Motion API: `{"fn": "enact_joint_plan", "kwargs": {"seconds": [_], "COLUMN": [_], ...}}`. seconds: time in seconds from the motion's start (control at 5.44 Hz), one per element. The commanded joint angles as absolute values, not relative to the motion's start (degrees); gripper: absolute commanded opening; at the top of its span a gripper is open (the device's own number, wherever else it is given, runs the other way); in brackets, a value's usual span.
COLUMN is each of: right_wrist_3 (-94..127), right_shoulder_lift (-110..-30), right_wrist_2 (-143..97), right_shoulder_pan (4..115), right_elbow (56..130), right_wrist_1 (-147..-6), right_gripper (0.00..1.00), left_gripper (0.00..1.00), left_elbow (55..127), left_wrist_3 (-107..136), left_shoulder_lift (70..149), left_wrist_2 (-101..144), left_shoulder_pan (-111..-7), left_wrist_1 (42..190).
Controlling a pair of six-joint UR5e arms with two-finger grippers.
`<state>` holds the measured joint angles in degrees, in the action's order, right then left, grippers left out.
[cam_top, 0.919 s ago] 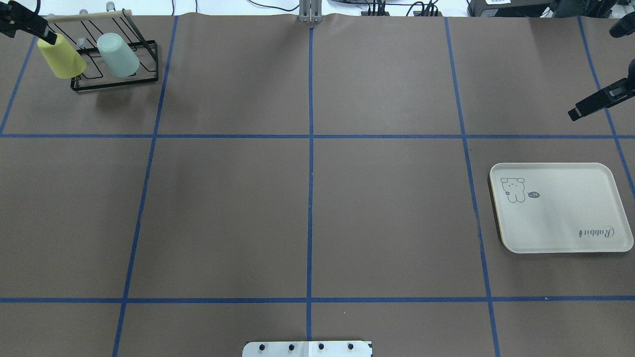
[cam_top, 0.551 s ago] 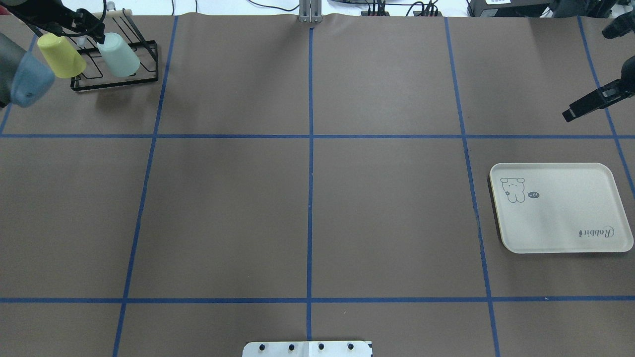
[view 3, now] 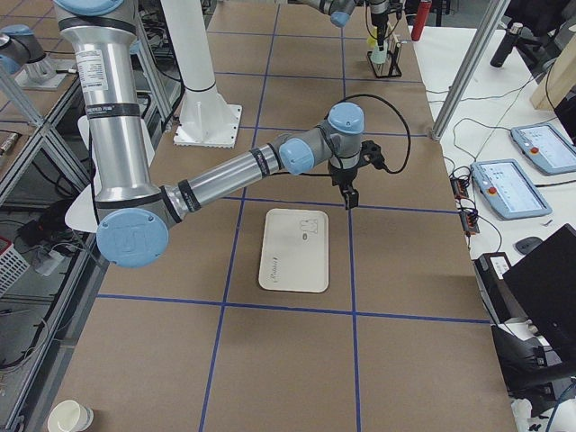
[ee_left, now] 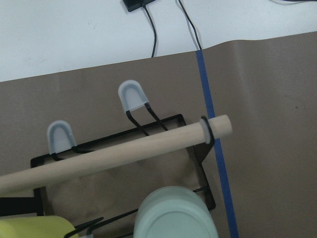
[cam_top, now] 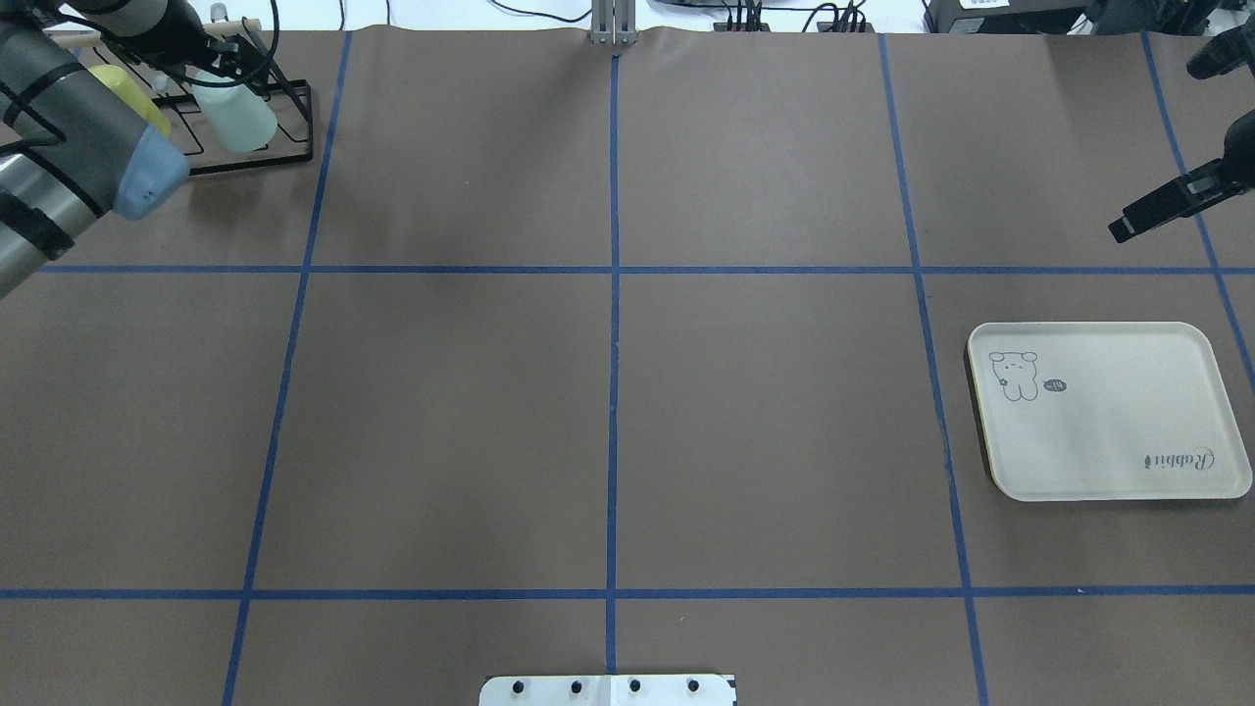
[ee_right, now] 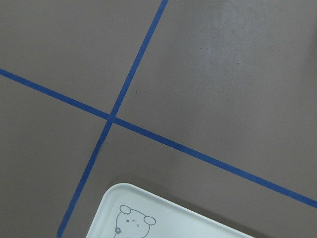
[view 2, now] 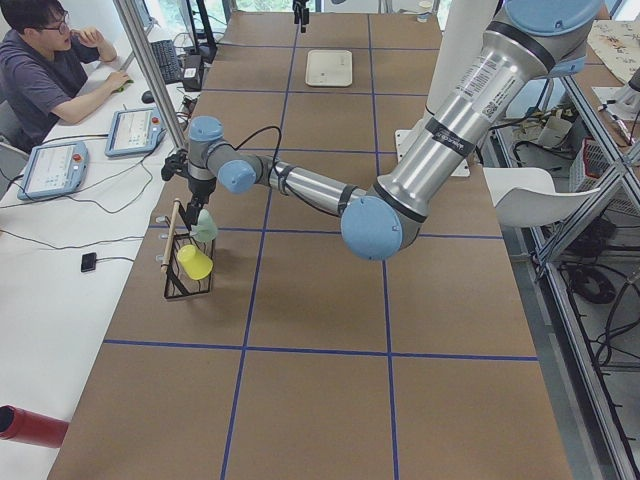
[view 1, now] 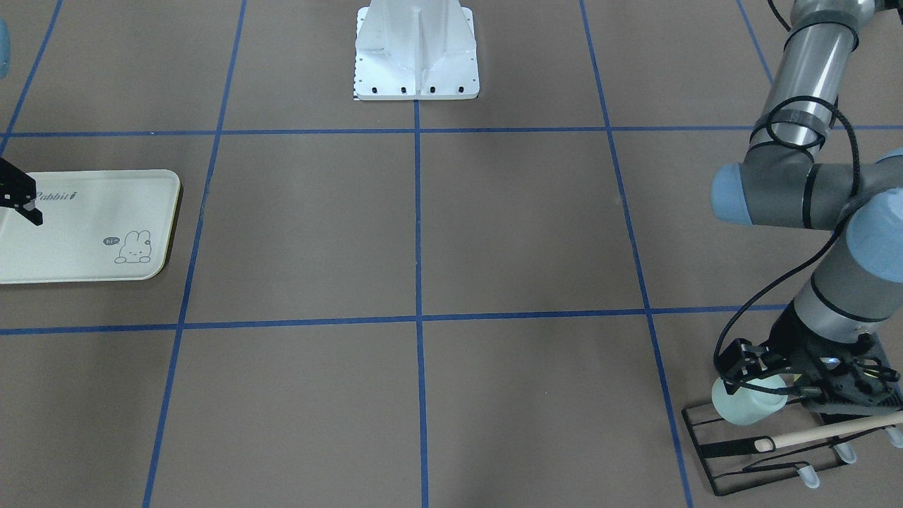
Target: Left arm grabs green cup and hands to right arm on tray
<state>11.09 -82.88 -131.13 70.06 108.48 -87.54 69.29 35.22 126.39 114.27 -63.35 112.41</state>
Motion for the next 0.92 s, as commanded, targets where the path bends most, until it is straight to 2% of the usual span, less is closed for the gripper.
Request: {"fn": "enact_joint_plan", "kwargs": {"seconds": [0.0,0.55,0.74], "right_wrist_3": [11.1,11.1,11.1], "right_shoulder_lift": [-82.9,-82.9,-82.9], "right_wrist_2": [-131.1,-131.0,-131.0], "right_shoulder_pan": [70.0,70.0,70.0], "right_elbow": [108.5,108.5,108.5], "right_wrist_1": [-87.5,-87.5,-87.5], "right_gripper": [1.00,1.00,1.00], "left_gripper": [1.00,0.91,0.79], "left_elbow": [68.3,68.1,68.1], "left_wrist_3": [35.2,34.8,34.5], "left_shoulder_lift": [126.7,126.5,126.4], "left_wrist_2": [113.5,113.6,113.6], "left_shoulder_pan": [-62.8,-62.6,-62.6], "left_wrist_1": [112.8,112.7,112.7]}}
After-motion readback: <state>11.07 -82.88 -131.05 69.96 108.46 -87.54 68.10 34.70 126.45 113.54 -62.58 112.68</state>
